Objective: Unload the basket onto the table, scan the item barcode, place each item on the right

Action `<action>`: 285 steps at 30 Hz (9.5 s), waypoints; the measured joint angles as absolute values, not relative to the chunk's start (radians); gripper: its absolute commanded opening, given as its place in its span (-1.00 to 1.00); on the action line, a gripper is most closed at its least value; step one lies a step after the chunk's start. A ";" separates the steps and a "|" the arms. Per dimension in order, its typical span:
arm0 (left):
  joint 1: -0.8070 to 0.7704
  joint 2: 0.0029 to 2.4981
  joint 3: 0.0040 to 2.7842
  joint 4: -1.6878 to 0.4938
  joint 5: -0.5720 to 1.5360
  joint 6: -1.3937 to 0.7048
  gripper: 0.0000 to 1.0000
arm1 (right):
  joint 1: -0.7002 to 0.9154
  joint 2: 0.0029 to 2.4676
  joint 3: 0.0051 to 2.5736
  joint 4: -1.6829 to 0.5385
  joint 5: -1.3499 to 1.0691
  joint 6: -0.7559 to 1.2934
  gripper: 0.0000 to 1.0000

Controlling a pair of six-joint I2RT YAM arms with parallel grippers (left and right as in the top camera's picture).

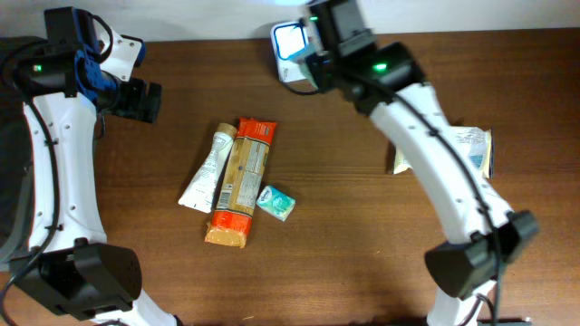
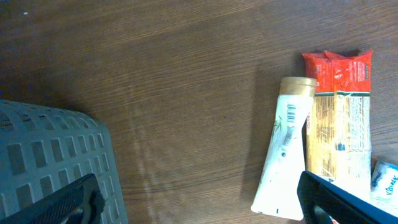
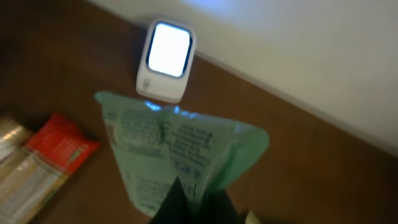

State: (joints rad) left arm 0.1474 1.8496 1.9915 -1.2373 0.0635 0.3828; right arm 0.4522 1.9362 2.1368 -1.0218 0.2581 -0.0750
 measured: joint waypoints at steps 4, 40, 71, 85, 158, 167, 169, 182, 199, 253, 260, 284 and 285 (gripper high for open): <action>0.147 1.849 1.991 -1.238 0.064 0.383 0.99 | 0.277 1.905 2.136 -1.307 0.059 0.031 -0.92; 0.147 1.849 1.991 -1.237 0.064 0.383 0.98 | -0.252 2.008 1.907 -1.397 -0.234 0.059 0.33; 0.147 1.849 1.991 -1.238 0.064 0.383 0.98 | 0.870 2.117 1.586 -0.924 0.081 -0.108 -0.29; 0.147 1.849 1.991 -1.237 0.064 0.383 0.98 | 0.884 2.161 1.588 -0.890 0.202 -0.184 -0.92; 0.147 1.849 1.991 -1.238 0.064 0.383 0.98 | 0.284 2.015 1.578 -1.112 -0.959 -0.057 -0.92; 0.147 1.849 1.991 -1.238 0.064 0.383 0.98 | 0.140 1.982 1.603 -1.122 -1.488 -0.184 -0.92; 0.147 1.849 1.991 -1.237 0.064 0.383 0.98 | 0.140 1.957 1.623 -1.122 -1.498 -0.186 -0.92; 0.147 1.849 1.991 -1.238 0.064 0.383 0.98 | 0.337 1.895 1.953 -1.254 -0.576 0.100 -0.92; 0.153 1.849 1.991 -1.237 0.064 0.383 0.98 | 0.509 2.453 2.106 -0.128 0.714 -0.525 -0.92; 0.153 1.849 1.991 -1.237 0.064 0.383 0.98 | 0.086 1.950 1.505 -1.327 0.042 0.140 -0.67; 0.153 1.849 1.991 -1.237 0.064 0.383 0.98 | 0.039 1.950 1.496 -1.345 0.052 0.149 -0.01; 0.153 1.849 1.991 -1.237 0.064 0.383 0.98 | 0.561 1.946 1.359 -0.539 -0.351 0.694 0.32; 0.153 1.849 1.991 -1.237 0.064 0.383 0.98 | 0.580 1.946 1.334 -0.491 -0.337 0.732 0.29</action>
State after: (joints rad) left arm 0.1532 1.8492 1.9915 -1.2366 0.0639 0.3828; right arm 0.5804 1.9461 1.3342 -0.4911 -0.3370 0.7322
